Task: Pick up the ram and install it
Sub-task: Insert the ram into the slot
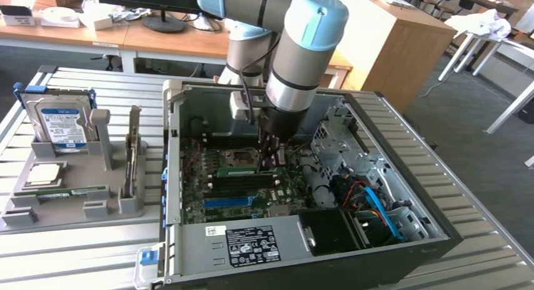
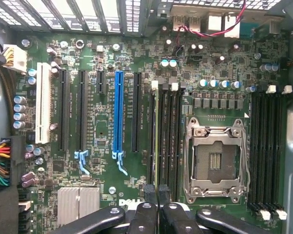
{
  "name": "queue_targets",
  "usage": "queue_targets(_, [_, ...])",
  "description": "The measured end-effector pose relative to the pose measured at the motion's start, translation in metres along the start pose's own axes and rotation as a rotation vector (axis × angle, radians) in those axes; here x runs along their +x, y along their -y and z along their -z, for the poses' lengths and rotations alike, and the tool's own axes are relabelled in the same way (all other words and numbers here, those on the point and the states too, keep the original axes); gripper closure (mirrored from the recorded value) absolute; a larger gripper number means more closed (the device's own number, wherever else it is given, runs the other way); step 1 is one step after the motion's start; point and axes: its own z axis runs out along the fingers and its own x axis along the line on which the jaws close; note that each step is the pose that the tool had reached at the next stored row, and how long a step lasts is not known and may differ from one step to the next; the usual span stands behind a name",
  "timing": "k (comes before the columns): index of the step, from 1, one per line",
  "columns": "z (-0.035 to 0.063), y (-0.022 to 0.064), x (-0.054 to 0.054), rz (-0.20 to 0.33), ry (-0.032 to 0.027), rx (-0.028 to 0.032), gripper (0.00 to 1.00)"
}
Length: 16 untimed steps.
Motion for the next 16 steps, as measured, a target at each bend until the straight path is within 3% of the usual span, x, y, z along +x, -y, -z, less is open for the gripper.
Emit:
queue_targets(12, [-0.0003,-0.0007,0.0001,-0.012,-0.0001,0.0009,0.88])
queue_targets(16, [-0.0047,-0.0009,0.0003,-0.012,0.0002,0.0017,0.88])
